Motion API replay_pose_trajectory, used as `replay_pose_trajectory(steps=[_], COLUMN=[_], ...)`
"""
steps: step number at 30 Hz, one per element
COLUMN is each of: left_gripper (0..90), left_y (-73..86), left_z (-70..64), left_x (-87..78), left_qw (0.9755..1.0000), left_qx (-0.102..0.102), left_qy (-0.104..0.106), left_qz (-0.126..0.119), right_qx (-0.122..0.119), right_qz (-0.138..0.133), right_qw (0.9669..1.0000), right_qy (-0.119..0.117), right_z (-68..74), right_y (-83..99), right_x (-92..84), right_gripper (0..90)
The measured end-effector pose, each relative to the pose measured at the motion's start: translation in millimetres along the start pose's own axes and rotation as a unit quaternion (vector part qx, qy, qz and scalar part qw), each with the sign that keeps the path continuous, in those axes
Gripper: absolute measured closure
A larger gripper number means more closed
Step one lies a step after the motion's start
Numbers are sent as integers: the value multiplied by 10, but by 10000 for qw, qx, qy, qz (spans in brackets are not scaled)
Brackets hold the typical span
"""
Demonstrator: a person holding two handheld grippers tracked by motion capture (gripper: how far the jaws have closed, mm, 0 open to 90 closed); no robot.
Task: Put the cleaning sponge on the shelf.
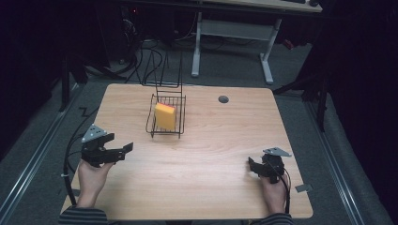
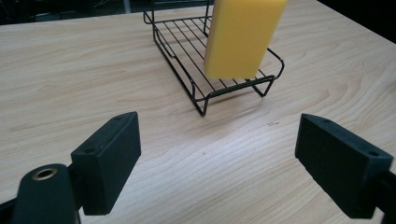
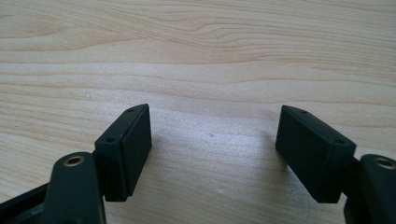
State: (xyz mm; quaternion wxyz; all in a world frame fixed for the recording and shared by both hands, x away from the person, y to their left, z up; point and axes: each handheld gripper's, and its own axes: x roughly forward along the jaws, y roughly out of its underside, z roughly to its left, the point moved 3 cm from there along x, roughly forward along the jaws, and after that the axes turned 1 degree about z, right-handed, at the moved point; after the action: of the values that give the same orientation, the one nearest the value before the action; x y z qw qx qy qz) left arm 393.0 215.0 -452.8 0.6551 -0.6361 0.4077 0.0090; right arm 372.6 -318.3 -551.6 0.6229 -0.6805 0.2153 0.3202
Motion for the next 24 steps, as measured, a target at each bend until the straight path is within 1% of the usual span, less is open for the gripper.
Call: replay_pose_trajectory(steps=[5, 8, 11, 15, 24], left_gripper=[153, 153, 155, 154, 154], left_y=[54, 71, 100, 126, 258], left_z=[27, 32, 36, 47, 95], left_x=[-5, 0, 15, 27, 64], left_qw=[10000, 10000, 9999, 9999, 9995], left_qx=[-65, -70, -113, -155, -285], left_qy=[-18, -24, 35, 15, -2], left_qz=[25, 37, 50, 59, 166], right_qx=[-6, -9, -10, -13, -8], right_qz=[-1, -2, 6, 6, -4], right_qw=[10000, 10000, 10000, 10000, 10000], right_qy=[3, 2, 7, 9, 4], right_z=[-1, 0, 0, 0, 0], right_y=[0, 0, 1, 1, 1], right_x=[0, 0, -1, -1, 0], right_gripper=[271, 271, 271, 271, 271])
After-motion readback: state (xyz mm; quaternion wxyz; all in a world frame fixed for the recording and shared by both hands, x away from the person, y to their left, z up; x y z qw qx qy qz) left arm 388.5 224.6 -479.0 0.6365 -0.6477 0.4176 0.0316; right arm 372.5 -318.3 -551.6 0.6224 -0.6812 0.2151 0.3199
